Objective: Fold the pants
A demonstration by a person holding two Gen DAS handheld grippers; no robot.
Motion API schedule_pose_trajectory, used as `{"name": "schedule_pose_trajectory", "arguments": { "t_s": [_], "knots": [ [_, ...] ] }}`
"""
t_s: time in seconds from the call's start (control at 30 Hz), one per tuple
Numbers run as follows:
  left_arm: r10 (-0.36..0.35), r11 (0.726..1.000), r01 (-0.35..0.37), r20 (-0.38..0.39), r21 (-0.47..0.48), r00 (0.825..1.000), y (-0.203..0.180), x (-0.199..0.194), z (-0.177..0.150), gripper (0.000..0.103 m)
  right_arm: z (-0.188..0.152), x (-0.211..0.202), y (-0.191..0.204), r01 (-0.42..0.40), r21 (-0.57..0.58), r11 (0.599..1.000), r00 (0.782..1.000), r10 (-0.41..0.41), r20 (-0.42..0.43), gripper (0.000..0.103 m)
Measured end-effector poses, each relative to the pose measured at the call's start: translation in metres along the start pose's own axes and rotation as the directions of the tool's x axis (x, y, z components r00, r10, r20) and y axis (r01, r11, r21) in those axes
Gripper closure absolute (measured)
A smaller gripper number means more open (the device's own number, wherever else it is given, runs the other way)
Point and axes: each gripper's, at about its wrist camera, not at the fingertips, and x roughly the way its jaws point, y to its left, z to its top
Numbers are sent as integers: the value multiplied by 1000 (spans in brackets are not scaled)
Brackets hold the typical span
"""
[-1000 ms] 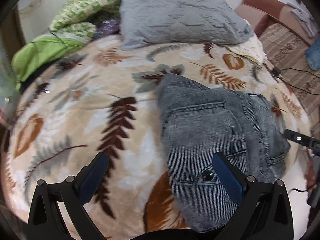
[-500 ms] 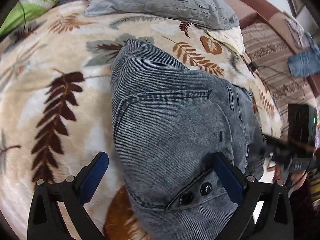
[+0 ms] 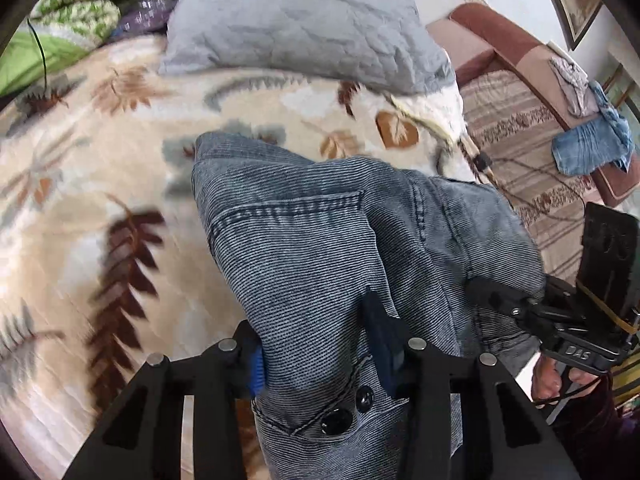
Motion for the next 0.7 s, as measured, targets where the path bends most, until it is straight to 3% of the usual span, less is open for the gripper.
{"name": "schedule_pose_trajectory", "arguments": {
  "t_s": [0.13,0.3,0.37,0.4,0.47,0.5,0.53,0.6,0.63,0.7],
  "knots": [
    [24,1000,-24,70,0,997,7,-18,39,60,36,2,6,20,-51,999,997,-17,71,72],
    [147,989,-147,77,3,986,27,2,86,60,77,37,-17,17,-22,1000,996,-15,90,72],
    [252,968,-252,24,-24,967,47,35,95,58,85,67,-34,22,21,1000,999,-23,43,69],
    [295,955,-295,0,-24,956,52,48,96,58,87,91,-47,40,68,997,999,-38,-20,68],
    [373,928,-373,-46,-14,927,64,71,90,53,81,126,-68,148,116,982,984,-135,-117,51],
    [379,925,-380,-39,-21,925,67,70,83,52,77,134,-74,170,129,977,980,-154,-130,46],
    [385,922,-385,-16,-24,923,65,64,79,48,75,134,-77,162,141,977,982,-146,-121,39],
    [409,912,-409,24,-13,912,56,51,76,38,73,119,-78,150,155,976,987,-140,-73,39],
    [438,899,-438,56,-11,897,50,38,72,34,72,110,-76,165,150,975,986,-159,-55,39],
    [460,887,-462,114,-10,881,39,14,64,33,70,83,-67,194,138,971,981,-196,4,39]
  ]
}}
